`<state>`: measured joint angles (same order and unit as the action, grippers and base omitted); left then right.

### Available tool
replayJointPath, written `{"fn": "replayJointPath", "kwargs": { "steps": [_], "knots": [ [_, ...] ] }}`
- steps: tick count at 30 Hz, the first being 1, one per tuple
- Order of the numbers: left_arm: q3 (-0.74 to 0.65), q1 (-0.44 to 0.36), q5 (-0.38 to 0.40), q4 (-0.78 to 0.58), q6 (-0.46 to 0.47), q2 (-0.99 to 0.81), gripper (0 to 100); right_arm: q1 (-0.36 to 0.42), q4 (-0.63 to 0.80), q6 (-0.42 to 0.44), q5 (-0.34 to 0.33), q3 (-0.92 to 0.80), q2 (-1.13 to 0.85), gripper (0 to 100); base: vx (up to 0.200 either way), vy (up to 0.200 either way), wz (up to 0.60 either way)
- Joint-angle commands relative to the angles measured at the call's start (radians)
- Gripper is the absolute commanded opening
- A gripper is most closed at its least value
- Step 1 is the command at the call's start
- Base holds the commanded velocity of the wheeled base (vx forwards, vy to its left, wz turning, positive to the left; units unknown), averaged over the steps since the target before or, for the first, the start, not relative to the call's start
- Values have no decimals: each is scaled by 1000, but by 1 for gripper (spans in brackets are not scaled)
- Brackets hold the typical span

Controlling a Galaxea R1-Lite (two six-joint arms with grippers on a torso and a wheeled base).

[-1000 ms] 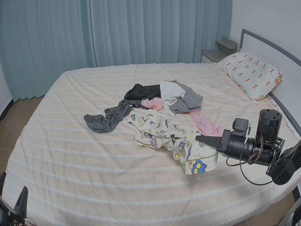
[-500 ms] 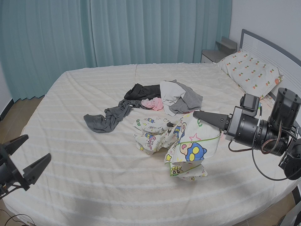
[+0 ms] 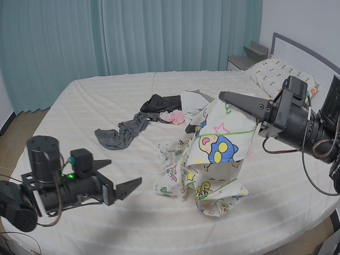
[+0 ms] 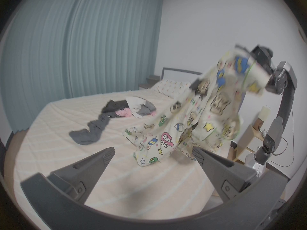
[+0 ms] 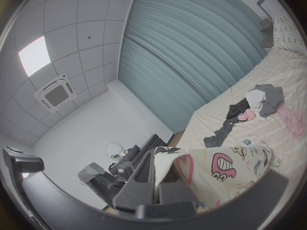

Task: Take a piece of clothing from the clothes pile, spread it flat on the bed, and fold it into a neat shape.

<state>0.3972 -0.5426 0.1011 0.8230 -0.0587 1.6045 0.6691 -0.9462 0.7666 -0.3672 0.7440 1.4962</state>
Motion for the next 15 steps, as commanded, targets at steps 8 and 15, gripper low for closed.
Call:
{"fn": "replayJointPath", "kwargs": {
  "steps": [8,15],
  "knots": [
    [-29,-232,-35,383,-170,477,100,73,10,14,44,121,64,0,0,0,0],
    [40,-229,-205,393,-170,581,100,72,10,14,44,112,78,0,0,0,0]
  ]
}}
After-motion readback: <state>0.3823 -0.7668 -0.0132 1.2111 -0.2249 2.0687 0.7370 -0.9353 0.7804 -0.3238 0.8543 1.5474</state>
